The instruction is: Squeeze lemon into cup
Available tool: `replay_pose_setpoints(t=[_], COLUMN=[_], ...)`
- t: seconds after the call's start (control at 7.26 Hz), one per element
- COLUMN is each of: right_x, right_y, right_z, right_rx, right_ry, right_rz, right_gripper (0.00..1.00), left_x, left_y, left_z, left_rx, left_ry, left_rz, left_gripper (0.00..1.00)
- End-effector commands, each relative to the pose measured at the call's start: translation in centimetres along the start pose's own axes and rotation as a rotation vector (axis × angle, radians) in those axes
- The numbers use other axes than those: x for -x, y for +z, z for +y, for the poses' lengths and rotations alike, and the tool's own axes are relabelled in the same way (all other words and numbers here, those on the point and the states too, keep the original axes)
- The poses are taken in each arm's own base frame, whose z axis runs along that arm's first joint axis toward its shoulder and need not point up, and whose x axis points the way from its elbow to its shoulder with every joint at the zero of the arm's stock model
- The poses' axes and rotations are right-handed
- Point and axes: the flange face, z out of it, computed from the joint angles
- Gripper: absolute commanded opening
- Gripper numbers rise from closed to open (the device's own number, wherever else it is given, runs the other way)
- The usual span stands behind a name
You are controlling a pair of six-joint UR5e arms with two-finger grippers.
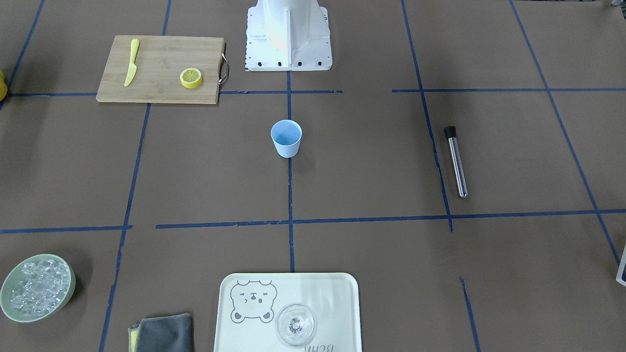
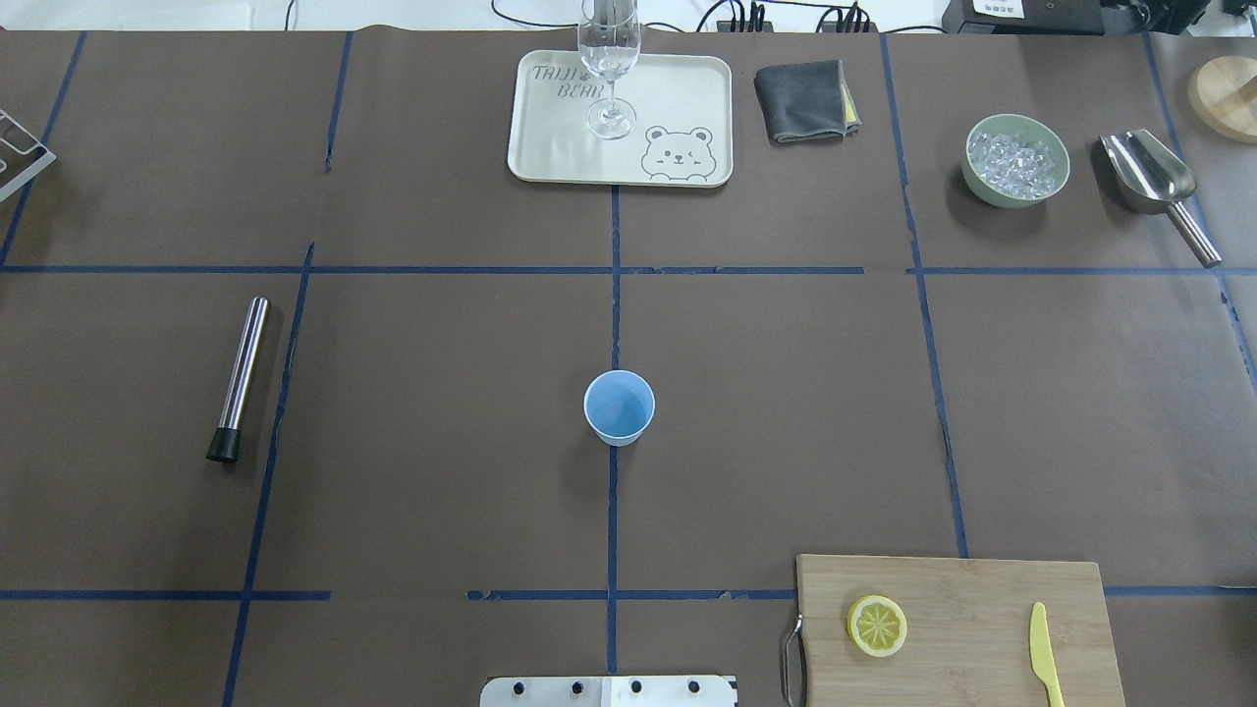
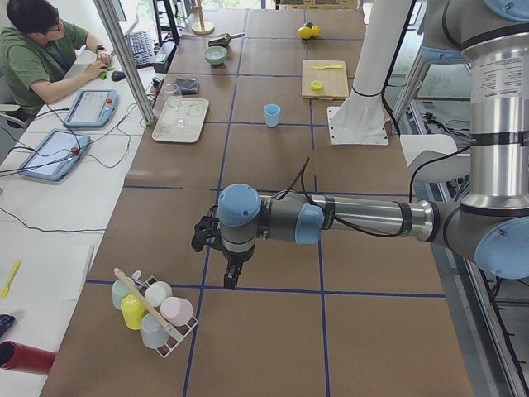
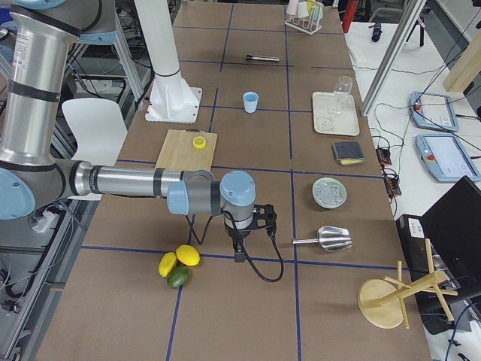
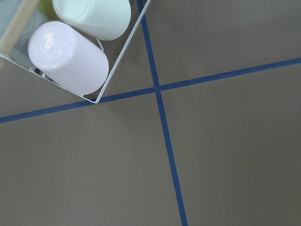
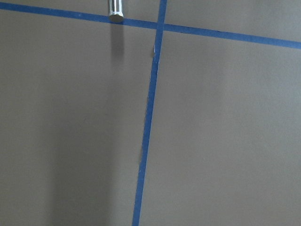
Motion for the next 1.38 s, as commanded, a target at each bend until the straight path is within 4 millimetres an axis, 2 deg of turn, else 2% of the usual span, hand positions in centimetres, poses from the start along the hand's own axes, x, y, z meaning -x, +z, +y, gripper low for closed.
replay_pose_setpoints(t=[0.0,0.14,0.41,0.69,0.83,1.1,1.24], right_x=[0.1,0.1,0.3,3.3,4.6,7.0,7.9], right_y=[-0.1,-0.1,-0.2,-0.7,-1.8,-4.8,-6.4], right_z=[-0.1,-0.2,-0.2,-1.2,-1.6,-5.6,-5.8], right_rx=[-0.004,-0.005,-0.007,-0.016,-0.036,-0.109,-0.151], right_ry=[-0.001,-0.002,-0.005,-0.030,-0.044,-0.103,-0.039], right_rz=[0.000,0.000,-0.012,-0.190,-0.243,-0.226,-0.178], right_gripper=[1.00,1.00,1.00,1.00,1.00,1.00,1.00], left_x=[-0.5,-0.5,-1.7,-1.4,-1.5,-1.7,-2.0], left_y=[-0.6,-0.6,-2.0,-2.1,-2.2,-2.3,-2.7], left_z=[-0.4,-0.4,-1.2,-1.6,-1.7,-1.7,-1.7], left_rx=[-0.013,-0.013,-0.065,-0.134,-0.138,-0.140,-0.149], left_ry=[0.012,0.012,0.066,0.126,0.131,0.139,0.145], left_rz=[-0.005,-0.004,-0.016,-0.066,-0.067,-0.057,-0.058], left_gripper=[1.00,1.00,1.00,1.00,1.00,1.00,1.00])
